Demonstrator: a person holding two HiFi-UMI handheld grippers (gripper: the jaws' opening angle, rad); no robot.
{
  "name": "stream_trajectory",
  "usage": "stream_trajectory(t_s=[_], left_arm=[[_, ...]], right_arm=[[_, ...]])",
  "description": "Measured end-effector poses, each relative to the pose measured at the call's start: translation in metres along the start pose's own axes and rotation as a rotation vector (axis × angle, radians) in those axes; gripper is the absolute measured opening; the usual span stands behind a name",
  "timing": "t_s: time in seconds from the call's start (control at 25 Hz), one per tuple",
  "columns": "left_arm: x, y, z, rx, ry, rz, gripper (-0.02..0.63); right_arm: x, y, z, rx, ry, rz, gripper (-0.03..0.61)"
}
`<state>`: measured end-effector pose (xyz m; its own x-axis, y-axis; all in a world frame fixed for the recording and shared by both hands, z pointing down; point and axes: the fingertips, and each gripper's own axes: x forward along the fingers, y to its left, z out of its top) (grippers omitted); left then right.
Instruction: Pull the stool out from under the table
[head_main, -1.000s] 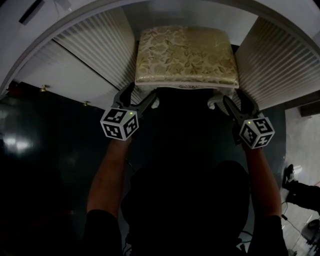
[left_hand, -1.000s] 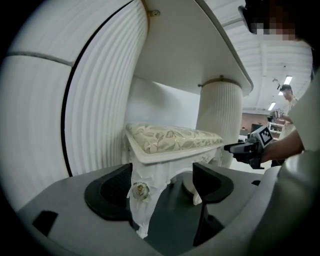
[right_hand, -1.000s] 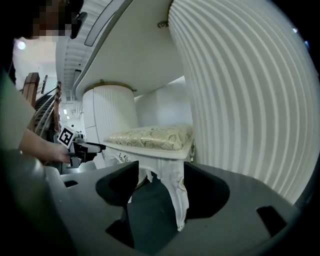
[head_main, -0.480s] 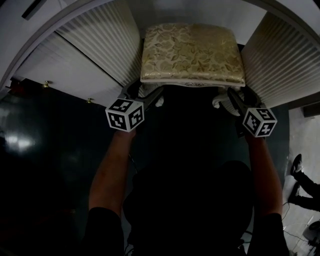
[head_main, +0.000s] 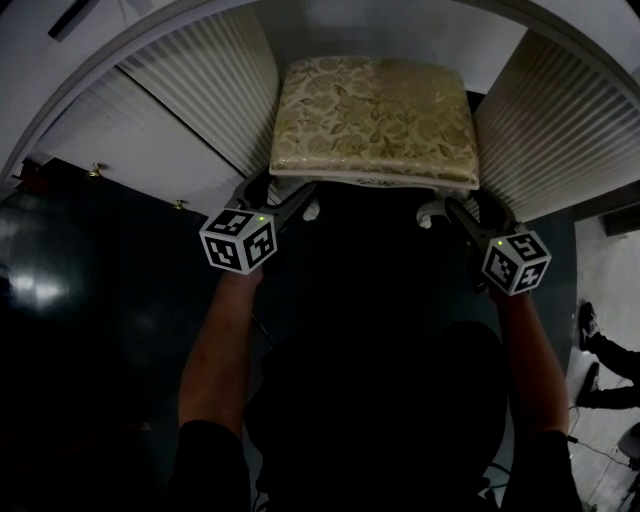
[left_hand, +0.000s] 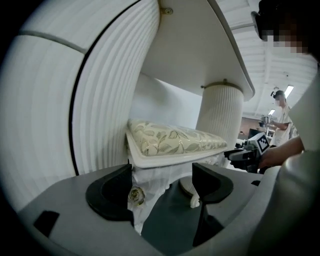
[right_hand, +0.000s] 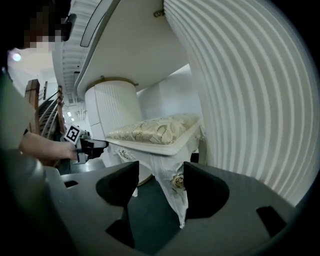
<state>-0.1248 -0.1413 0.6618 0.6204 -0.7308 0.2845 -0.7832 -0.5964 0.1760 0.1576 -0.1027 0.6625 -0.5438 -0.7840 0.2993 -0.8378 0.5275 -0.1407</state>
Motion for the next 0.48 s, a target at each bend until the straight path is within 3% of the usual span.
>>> stream_trajectory(t_s=[0.12, 0.24, 0.36, 0.48], left_arm=[[-0.001, 0.003, 0.003, -0.008, -0.041, 0.009, 0.374], [0.003, 0.002, -0.002, 0.051, -0.032, -0.014, 0.374], [0.0, 0.0, -0.004, 0.059, 0.037, -0.065, 0.361], [-0.011, -0.006, 0.009, 0.018, 0.148, -0.078, 0.357]], right_arm=[[-0.011, 0.008, 0.006, -0.035, 0.02, 0.069, 0.238], [-0.008, -0.002, 0.005, -0.04, 0.012, 0.102, 0.238], [0.003, -0.018, 0.001, 0.025, 0.022, 0.098, 0.238], [0.011, -0.023, 0.002, 0.116, 0.117, 0.098, 0.238]])
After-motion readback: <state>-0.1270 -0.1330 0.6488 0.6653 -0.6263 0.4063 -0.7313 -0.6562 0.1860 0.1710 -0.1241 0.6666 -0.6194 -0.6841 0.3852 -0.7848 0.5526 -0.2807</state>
